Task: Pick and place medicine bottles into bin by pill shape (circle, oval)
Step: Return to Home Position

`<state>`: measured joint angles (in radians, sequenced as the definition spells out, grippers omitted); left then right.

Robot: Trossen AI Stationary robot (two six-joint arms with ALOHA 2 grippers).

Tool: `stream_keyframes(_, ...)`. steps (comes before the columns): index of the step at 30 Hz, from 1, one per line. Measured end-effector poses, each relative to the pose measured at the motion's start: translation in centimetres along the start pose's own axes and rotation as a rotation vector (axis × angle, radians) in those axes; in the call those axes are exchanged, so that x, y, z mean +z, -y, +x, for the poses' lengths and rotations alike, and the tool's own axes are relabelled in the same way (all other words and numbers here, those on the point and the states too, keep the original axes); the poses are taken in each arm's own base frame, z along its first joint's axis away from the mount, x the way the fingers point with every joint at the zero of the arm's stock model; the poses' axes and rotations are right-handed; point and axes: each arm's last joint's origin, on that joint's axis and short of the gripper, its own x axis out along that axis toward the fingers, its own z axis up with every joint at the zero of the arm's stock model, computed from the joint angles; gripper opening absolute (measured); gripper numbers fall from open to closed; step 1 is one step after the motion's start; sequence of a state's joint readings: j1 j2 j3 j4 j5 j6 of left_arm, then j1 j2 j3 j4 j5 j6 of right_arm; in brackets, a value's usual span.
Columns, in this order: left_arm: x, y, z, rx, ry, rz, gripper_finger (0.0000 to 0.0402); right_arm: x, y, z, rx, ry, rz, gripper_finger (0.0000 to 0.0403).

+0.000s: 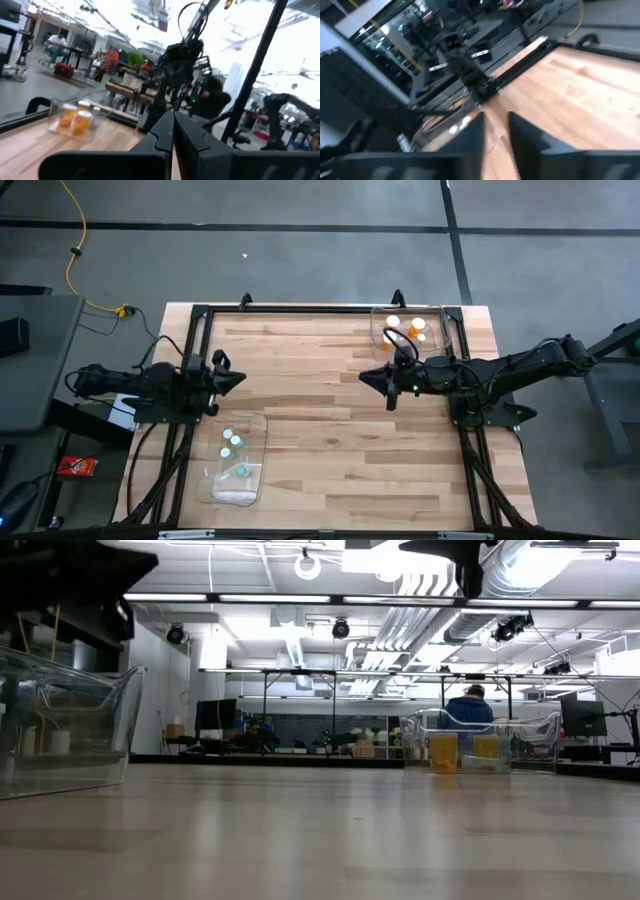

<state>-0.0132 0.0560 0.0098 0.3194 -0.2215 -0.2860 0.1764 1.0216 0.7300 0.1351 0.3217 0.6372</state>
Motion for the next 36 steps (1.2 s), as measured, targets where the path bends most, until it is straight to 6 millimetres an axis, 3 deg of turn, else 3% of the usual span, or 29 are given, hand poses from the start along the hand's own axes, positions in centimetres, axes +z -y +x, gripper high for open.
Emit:
stream_keyframes(2,-0.1,-0.1,-0.2,0.010,-0.022,0.005,0.0000,-0.1,0.0,-0.2,0.024,-0.038,0.008,0.0014)
stream_keyframes(6,-0.1,-0.2,-0.3,0.032,-0.021,0.007,0.0000,-0.2,0.3,-0.9,0.005,-0.088,0.013,0.0026)
stream_keyframes(10,-0.2,-0.2,-0.3,0.041,-0.030,0.018,0.0000,-0.3,0.9,-1.8,0.013,-0.125,-0.033,0.0004)
stream_keyframes(22,-0.4,-0.3,-0.3,0.042,-0.050,0.023,0.0001,-3.5,8.2,-6.6,0.145,0.041,0.027,0.0000)
stream_keyframes(29,-0.4,-0.3,-0.3,0.040,-0.050,0.023,0.0003,-5.4,9.9,-8.5,0.226,0.180,-0.033,0.0000)
stream_keyframes(36,-0.4,-0.3,-0.3,0.040,-0.050,0.023,0.0004,-8.1,11.3,-8.7,0.231,0.216,-0.040,0.0000)
